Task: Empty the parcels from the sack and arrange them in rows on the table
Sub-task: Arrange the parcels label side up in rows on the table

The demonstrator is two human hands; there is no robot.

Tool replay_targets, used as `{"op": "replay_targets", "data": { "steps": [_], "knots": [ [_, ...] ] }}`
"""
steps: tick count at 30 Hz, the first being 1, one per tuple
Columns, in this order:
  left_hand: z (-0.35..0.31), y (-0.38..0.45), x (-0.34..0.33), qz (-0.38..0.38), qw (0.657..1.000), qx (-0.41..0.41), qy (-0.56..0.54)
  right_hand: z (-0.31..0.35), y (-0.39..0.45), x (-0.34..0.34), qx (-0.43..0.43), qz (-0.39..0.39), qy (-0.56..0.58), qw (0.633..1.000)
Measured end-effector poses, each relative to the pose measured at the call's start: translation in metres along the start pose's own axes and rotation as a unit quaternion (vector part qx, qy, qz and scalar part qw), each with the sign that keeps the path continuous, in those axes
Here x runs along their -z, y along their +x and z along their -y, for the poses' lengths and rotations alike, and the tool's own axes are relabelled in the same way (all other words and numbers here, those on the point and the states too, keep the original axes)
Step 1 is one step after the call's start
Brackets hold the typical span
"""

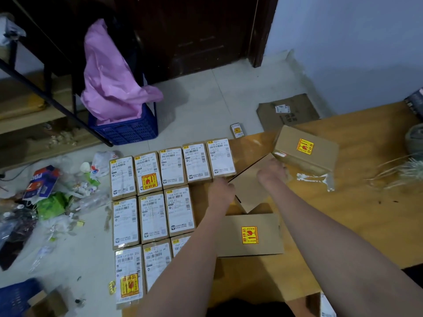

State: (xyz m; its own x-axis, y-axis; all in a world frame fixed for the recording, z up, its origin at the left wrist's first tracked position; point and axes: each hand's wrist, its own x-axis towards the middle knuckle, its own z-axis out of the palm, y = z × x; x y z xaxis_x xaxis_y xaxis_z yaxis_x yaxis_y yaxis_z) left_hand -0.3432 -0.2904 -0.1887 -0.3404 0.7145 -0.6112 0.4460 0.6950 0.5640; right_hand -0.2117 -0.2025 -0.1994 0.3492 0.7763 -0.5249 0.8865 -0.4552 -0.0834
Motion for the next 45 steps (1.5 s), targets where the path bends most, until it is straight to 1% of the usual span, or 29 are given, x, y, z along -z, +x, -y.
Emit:
{"op": "replay_targets", "data": {
  "steps": [2, 5, 11, 14, 18, 22, 25, 29, 34, 36, 38, 40, 42, 44, 45],
  "knots": [
    [0.001, -0.004, -0.008, 0.017, 0.998, 0.043, -0.034, -0.013, 0.005, 0.0, -0.02, -0.002, 0.006, 1.0],
    [0.005, -0.003, -0.019, 0.031, 0.993, 0.074, -0.083, -0.027, 0.009, 0.002, -0.031, 0.015, 0.019, 0.999],
    [-0.001, -0.005, -0.03, 0.053, 0.975, 0.122, -0.175, -0.036, 0.013, 0.004, -0.005, 0.057, 0.021, 0.998],
    [-0.002, -0.006, -0.034, 0.054, 0.971, 0.132, -0.19, -0.036, 0.012, 0.008, -0.01, 0.069, 0.026, 0.997],
    [-0.001, -0.007, -0.036, 0.048, 0.962, 0.162, -0.213, -0.039, 0.008, 0.018, -0.029, 0.065, 0.018, 0.997],
    [0.001, -0.014, -0.035, 0.053, 0.956, 0.172, -0.232, -0.044, 0.0, 0.03, -0.038, 0.042, 0.076, 0.995],
    [0.001, -0.022, -0.034, 0.056, 0.956, 0.166, -0.235, -0.05, -0.008, 0.039, -0.006, 0.05, 0.141, 0.989],
    [0.007, -0.034, -0.028, 0.069, 0.952, 0.17, -0.245, -0.056, -0.024, 0.055, 0.025, 0.077, 0.137, 0.987],
    [0.017, -0.052, -0.015, 0.1, 0.954, 0.14, -0.245, -0.057, -0.046, 0.072, 0.085, 0.11, 0.15, 0.979],
    [0.02, -0.061, -0.008, 0.111, 0.953, 0.121, -0.254, -0.051, -0.059, 0.08, 0.111, 0.11, 0.128, 0.979],
    [0.021, -0.069, 0.0, 0.134, 0.955, 0.071, -0.253, -0.042, -0.075, 0.09, 0.118, 0.109, 0.081, 0.984],
    [0.021, -0.079, 0.01, 0.158, 0.96, 0.0, -0.233, -0.035, -0.086, 0.098, 0.103, 0.121, 0.032, 0.987],
    [0.027, -0.084, 0.019, 0.171, 0.966, -0.078, -0.178, -0.034, -0.095, 0.104, 0.09, 0.165, 0.006, 0.982],
    [0.037, -0.085, 0.024, 0.162, 0.972, -0.139, -0.095, -0.041, -0.1, 0.106, 0.044, 0.208, 0.048, 0.976],
    [0.042, -0.087, 0.027, 0.137, 0.976, -0.153, -0.073, -0.046, -0.099, 0.105, 0.012, 0.228, 0.071, 0.971]
  ]
}}
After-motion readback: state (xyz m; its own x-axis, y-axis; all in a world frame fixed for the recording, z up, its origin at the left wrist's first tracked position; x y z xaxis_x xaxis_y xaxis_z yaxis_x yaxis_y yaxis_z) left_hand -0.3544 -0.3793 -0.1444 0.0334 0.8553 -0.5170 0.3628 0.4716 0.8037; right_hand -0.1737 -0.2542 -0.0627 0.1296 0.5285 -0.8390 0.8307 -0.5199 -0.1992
